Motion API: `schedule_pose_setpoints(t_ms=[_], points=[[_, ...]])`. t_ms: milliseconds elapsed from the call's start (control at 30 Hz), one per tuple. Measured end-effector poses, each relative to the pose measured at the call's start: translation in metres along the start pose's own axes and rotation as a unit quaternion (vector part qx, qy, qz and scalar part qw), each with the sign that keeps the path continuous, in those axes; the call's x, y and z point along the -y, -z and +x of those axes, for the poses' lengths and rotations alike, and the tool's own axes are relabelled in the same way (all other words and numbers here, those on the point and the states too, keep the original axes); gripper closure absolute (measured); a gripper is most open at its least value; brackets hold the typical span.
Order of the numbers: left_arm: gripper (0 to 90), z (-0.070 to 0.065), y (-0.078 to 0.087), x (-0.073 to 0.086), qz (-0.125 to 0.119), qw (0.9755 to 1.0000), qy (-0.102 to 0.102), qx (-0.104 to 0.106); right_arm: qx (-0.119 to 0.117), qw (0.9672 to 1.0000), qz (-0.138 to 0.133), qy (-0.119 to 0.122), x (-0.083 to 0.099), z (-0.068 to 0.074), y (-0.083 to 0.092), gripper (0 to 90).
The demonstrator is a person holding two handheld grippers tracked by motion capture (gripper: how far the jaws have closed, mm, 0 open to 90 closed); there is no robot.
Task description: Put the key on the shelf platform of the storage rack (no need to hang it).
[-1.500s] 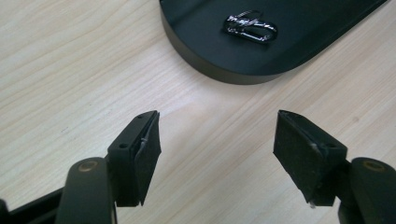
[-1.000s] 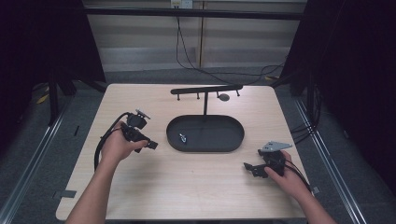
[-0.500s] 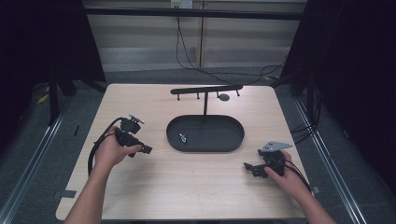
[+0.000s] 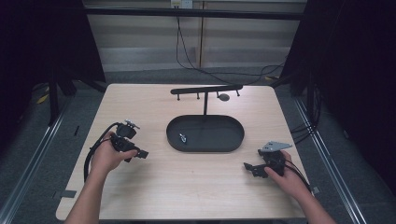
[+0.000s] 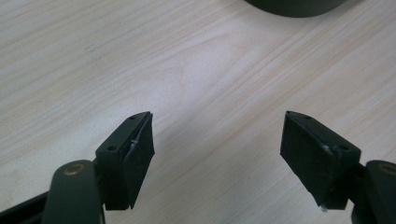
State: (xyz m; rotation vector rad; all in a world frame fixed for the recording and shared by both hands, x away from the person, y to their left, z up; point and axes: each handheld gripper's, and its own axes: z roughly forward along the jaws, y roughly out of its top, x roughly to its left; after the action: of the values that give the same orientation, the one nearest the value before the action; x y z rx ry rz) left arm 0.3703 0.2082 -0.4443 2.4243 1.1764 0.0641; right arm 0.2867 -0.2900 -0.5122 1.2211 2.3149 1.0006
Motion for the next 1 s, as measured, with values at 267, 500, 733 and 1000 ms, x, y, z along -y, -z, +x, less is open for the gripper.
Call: schedule_pose_setpoints(t_ms=[267, 500, 733, 1000], points=[[25.7, 0.005, 0.000, 0.010, 0.002, 1.0000, 0.005, -0.001, 0.000, 1.0000, 0.000, 0.000, 0.000, 0.000, 0.000, 13.4], [25.8, 0.009, 0.000, 0.017, 0.001, 1.0000, 0.006, -0.003, 0.000, 1.0000, 0.000, 0.000, 0.000, 0.000, 0.000, 13.4], [25.7, 0.010, -0.001, 0.023, 0.000, 0.9999, 0.010, -0.003, 0.000, 1.0000, 0.000, 0.000, 0.000, 0.000, 0.000, 13.4], [25.7, 0.012, -0.003, 0.029, 0.005, 0.9999, 0.011, -0.001, 0.000, 1.0000, 0.000, 0.000, 0.000, 0.000, 0.000, 13.4]])
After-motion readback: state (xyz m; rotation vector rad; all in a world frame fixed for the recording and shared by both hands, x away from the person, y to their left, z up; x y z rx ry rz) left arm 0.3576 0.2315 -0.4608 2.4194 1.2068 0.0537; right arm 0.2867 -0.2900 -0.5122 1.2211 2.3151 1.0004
